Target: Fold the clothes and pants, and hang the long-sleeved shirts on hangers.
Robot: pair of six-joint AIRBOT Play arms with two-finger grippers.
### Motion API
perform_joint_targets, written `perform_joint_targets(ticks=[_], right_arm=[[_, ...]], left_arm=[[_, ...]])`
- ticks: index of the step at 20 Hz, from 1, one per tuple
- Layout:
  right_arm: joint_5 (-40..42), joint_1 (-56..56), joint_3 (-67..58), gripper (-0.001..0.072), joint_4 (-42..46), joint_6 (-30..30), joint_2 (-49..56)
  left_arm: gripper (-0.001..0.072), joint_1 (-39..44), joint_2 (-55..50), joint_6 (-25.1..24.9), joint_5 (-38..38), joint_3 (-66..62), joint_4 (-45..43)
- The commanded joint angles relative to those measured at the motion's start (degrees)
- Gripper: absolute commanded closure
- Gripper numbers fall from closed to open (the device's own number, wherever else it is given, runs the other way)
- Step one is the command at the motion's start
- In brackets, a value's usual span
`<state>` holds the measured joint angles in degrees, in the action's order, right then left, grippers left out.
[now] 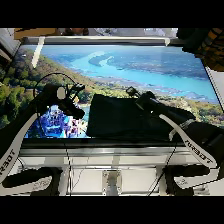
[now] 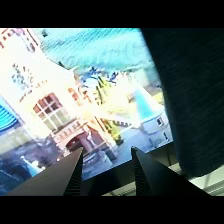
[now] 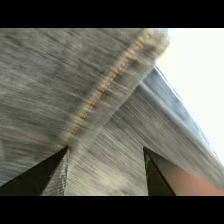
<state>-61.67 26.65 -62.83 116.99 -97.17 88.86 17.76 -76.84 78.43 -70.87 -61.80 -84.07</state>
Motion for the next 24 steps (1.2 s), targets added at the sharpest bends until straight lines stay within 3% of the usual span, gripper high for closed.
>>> perform_joint_targets(ticks=[1, 6, 9, 13, 17, 20, 21, 24], right_arm=[[-3.7, -3.8, -0.1, 0.0238, -0.2, -0.6, -1.6], [-0.5, -3.8, -0.1, 0.0238, -13.6, 6.7, -11.8], [-3.3, -3.8, -0.1, 0.0238, -12.7, 6.8, -18.1], [-9.8, -3.8, -0.1, 0.0239, -8.9, 6.9, -25.0], [-14.3, -3.8, -0.1, 0.0242, -6.6, 6.9, -30.1], [-16.3, -7.0, -0.1, 0.0477, -3.6, 6.8, -32.8], [-17.1, -9.3, -0.1, 0.0478, -3.6, 6.8, -33.6], [-20.8, -16.2, -0.1, 0.0478, -4.6, 6.8, -35.1]], left_arm=[[0.0378, 0.0, 0.0, 0.0, 1.0, 0.0, 0.2], [0.0377, -1.5, 0.0, -0.6, 8.2, 0.0, 10.4], [0.0377, -5.2, -0.3, -2.5, 8.3, 0.0, 17.2], [0.0347, -16.2, -4.2, -12.8, 0.5, 0.0, 39.2], [0.0345, -22.7, -7.8, -13.7, -4.4, 0.2, 41.1], [0.0301, -21.5, -8.5, -16.8, -4.6, 0.3, 41.2], [0.0237, -20.7, -8.9, -16.8, -3.8, 0.4, 41.1], [0.0217, -17.2, -11.2, -16.7, 0.1, 0.4, 41.3]])
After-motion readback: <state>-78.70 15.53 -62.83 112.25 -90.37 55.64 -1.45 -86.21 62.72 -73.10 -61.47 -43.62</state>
